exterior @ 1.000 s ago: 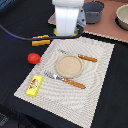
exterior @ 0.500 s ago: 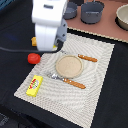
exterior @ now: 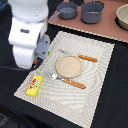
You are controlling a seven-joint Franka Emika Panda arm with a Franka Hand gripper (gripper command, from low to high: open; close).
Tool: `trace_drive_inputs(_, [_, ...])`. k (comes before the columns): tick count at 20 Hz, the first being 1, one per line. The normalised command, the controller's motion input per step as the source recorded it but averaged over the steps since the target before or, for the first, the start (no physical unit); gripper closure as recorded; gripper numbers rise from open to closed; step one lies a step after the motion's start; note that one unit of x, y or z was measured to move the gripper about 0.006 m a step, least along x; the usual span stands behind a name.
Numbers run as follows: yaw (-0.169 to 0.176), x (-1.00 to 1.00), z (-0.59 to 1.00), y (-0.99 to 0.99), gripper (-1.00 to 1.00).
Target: Interact with the objects in diverse but meaningful ways.
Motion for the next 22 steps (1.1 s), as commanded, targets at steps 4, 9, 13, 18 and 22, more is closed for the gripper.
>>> trace_drive_inputs(4, [-0.007,-0.97,-0.58,-0.56,1.00])
trace_drive_inputs(9, [-0.005,-0.88,-0.61,-0.53,1.00])
trace_drive_inputs(13, [0.000,-0.57,-0.42,-0.30,1.00])
trace_drive_inputs(18, [0.000,-0.05,0.00,0.00,-1.00])
trace_drive_inputs(22, [0.000,0.13,0.14,0.07,-1.00])
